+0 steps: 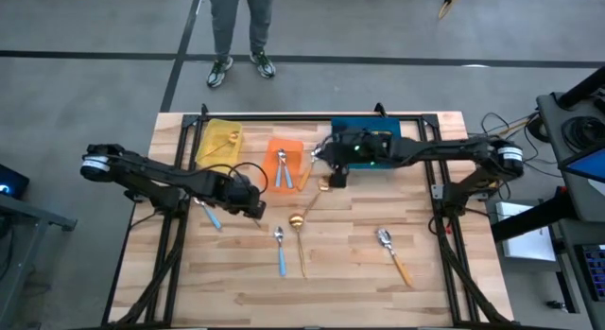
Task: Sort silverware by color (type)
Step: Put the gold spoon into the yellow bin
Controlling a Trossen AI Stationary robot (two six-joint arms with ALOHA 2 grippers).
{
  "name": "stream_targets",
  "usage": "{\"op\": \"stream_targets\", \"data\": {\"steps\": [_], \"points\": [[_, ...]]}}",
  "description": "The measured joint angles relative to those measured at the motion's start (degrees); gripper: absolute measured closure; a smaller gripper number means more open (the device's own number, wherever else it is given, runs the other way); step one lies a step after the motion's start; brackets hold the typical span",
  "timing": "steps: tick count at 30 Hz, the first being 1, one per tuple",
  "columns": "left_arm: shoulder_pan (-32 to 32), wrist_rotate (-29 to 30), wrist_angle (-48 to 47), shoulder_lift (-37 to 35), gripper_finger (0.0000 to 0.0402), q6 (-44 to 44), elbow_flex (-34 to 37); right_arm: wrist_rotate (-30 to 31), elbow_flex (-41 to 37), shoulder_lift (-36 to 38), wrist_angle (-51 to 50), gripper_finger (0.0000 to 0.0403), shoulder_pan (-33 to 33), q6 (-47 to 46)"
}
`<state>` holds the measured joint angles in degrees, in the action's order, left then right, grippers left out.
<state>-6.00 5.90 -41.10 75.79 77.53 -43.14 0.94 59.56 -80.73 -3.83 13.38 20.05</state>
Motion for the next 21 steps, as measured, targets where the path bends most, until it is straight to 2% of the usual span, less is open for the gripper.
{"op": "stream_targets", "data": {"steps": [5,9,16,21], "points": [[-0.75,2.52,-0.20,0.07,0.0244,10.57,1.85,-6.48,-3.30,4.22,0.11,0.0390,2.10,1.01],[-0.83,3.70,-0.61,0.11,0.0244,15.06,3.50,-10.75,-6.09,7.69,3.88,0.0390,3.01,2.20],[-0.82,11.35,-0.76,0.11,0.0244,18.06,4.56,-11.95,-7.09,9.48,4.22,0.0390,3.17,3.44],[-0.70,14.20,-1.99,0.11,0.0244,18.21,4.71,-11.93,-7.09,9.46,4.23,0.0390,3.17,4.02]]}}
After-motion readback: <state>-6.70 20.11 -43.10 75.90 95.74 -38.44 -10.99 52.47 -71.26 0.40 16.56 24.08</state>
